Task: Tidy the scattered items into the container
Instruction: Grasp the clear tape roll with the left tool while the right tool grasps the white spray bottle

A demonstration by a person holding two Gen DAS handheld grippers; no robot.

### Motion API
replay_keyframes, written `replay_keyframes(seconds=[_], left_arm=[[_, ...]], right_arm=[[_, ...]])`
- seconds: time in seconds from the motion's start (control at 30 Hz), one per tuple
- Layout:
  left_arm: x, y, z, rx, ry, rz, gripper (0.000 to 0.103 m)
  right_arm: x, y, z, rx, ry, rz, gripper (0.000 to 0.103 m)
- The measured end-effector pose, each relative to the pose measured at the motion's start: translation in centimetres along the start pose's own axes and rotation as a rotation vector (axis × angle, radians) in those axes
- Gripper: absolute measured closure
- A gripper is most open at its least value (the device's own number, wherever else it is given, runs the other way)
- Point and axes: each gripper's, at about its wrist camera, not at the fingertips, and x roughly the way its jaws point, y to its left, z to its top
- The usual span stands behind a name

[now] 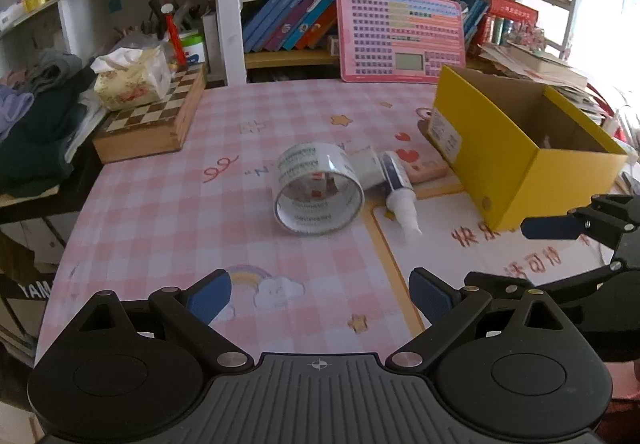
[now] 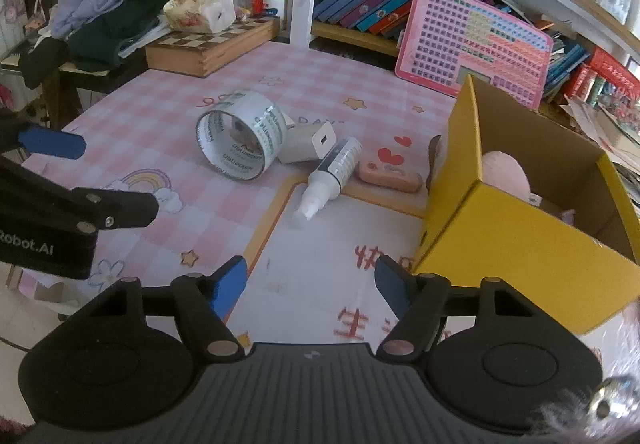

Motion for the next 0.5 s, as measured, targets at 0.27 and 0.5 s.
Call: replay_keyframes(seconds=[0.27,0.5], left_arm=[[3.4,0.3,3.2,-0.016,-0.008,0.022,0.005],[6.4,0.0,5.6,0.009,-0.006,0.037,0.005]], right_arm=[[3.0,-0.7,2.5,0.010,-0.002,-0.004,0.036],[5.1,-1.3,3.7,0.018,0.004,0.020,0.036]])
